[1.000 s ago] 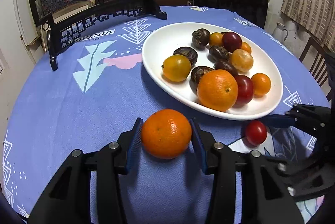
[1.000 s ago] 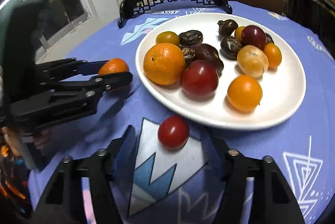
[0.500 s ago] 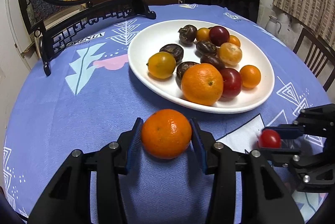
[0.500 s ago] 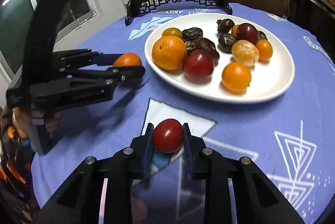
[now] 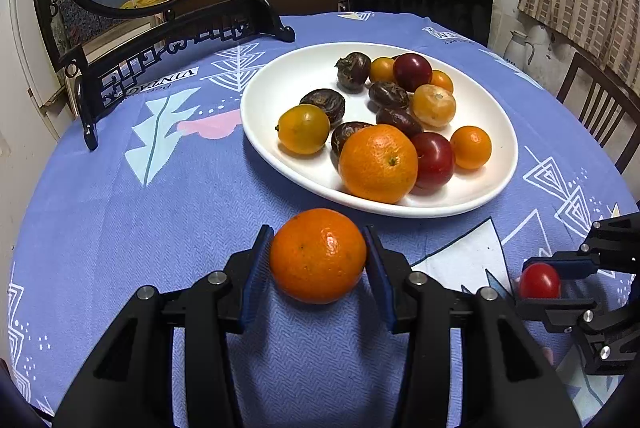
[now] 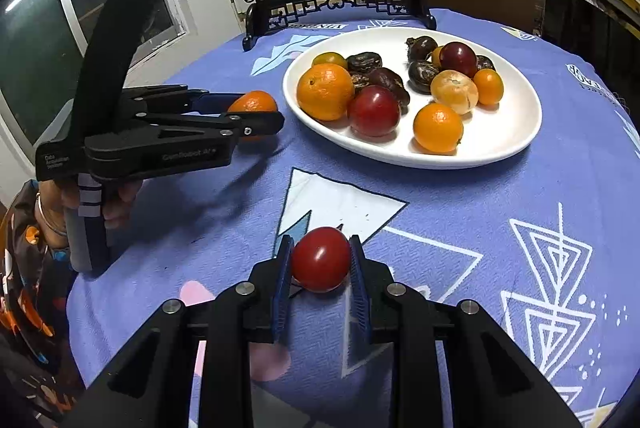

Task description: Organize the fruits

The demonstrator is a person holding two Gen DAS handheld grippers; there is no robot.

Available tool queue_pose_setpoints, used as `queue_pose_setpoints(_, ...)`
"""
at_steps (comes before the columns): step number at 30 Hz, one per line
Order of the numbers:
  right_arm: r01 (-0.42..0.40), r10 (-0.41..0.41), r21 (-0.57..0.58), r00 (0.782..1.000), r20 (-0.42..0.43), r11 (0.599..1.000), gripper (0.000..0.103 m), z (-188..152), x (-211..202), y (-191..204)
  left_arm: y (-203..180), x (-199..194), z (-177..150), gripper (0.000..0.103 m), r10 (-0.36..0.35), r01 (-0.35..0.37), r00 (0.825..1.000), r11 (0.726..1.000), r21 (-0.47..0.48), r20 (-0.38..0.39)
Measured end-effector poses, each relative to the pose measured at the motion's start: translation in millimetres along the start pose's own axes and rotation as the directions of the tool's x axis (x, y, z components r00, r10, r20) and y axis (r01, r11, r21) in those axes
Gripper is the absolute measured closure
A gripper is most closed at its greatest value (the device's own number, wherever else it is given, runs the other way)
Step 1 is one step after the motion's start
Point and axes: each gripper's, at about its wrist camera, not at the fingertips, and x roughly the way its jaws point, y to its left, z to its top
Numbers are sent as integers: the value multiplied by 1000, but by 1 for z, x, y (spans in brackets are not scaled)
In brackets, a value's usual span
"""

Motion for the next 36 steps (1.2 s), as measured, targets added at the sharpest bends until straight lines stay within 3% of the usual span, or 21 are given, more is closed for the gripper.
queue_pose_setpoints(27,-16,16,12,1000,12,1000,75,-4,-6,-4,2,3,-1,59,14,-13,1000,1000,5,-9)
queue_pose_setpoints(36,-12,11,7,999,40,1000,75,0,-14,-5,-6,-11,3,59,18,-19,999,1000,2,28)
